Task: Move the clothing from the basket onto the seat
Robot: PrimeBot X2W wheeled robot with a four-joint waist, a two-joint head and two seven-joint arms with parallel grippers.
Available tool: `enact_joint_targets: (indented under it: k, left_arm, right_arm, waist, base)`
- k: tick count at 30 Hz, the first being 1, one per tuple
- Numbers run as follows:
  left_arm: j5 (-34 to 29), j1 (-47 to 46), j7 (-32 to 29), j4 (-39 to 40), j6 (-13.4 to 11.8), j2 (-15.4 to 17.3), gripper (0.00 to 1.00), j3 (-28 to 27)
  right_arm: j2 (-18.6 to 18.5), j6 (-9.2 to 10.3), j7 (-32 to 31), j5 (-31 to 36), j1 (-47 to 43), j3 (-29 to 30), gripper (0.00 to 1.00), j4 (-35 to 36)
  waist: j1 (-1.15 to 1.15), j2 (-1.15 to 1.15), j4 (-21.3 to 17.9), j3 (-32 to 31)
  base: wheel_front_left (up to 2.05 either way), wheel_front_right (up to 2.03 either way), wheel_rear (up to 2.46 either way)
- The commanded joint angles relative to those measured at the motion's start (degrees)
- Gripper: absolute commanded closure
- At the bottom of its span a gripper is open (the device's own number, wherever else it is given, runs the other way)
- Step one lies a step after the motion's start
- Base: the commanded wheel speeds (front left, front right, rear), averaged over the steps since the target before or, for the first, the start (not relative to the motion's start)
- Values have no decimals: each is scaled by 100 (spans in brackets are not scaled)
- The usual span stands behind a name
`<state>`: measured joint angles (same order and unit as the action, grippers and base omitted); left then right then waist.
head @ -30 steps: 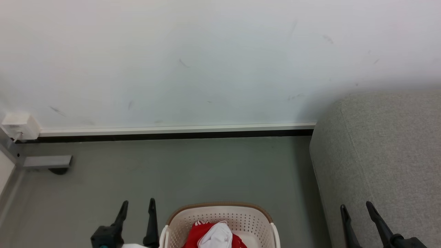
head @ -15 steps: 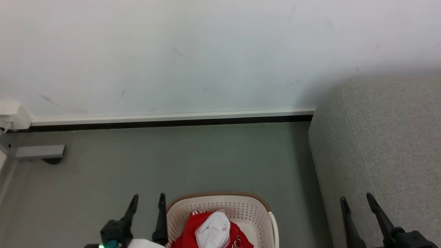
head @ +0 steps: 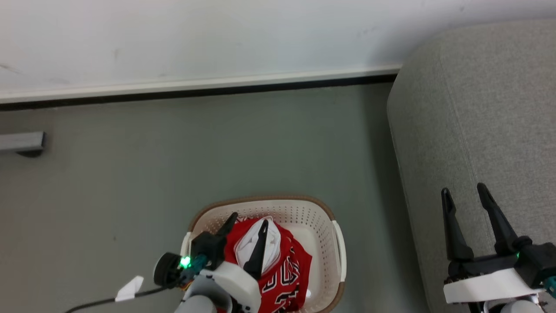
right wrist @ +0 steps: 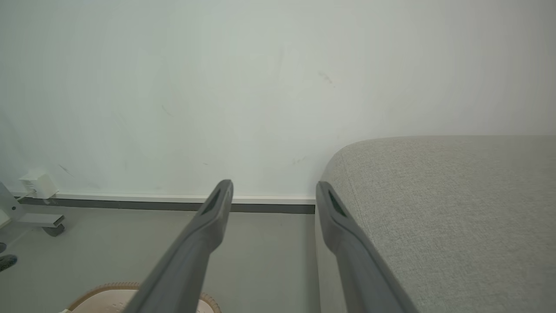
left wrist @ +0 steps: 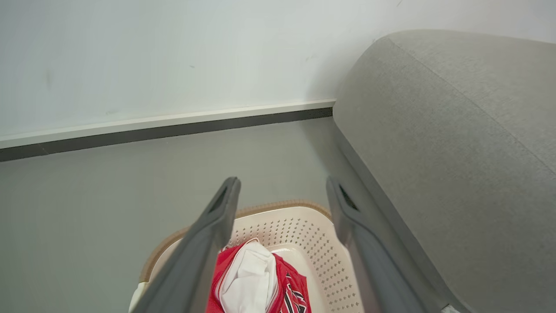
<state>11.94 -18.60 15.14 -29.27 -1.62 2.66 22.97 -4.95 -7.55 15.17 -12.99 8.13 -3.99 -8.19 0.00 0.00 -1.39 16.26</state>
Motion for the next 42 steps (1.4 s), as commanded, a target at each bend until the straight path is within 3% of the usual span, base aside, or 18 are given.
enact_joint_targets:
  k: [1,12,23,28,37,42]
  left_arm:
    - [70,-301,-40,-242,30,40,0,153]
    - [315,-1806,-773,-1744,36,38,0,979]
    - [378,-2794,-1442,-2947,-142,42,0,1300]
    - [339,-3147,-1546,-3404,-244,52,0,1325]
    - [239,-3673,-1516,-3987,-669,211,0,1353]
    - [292,-3796,-1477,-4111,-673,301,0,1349]
  right_arm:
    - [-22,12,-2,-28,214,-36,0,71]
    - [-37,12,-3,-164,1000,-73,0,466]
    - [47,12,-3,-87,1529,-127,0,1228]
    - [59,12,-3,-72,1650,-222,0,1638]
    - [57,12,-3,-57,1693,-346,0,1841]
    - [52,12,-3,-73,1724,-408,0,1847]
  waist:
    - [0,0,-143,563]
    - [0,0,-490,1801]
    - [0,0,-909,2846]
    - [0,0,-1042,3189]
    - [0,0,-1132,3591]
    - [0,0,-1190,3727]
  base:
    - [0,0,0]
    - [0,0,0]
    - [0,0,0]
    - [0,0,0]
    - [0,0,0]
    - [0,0,0]
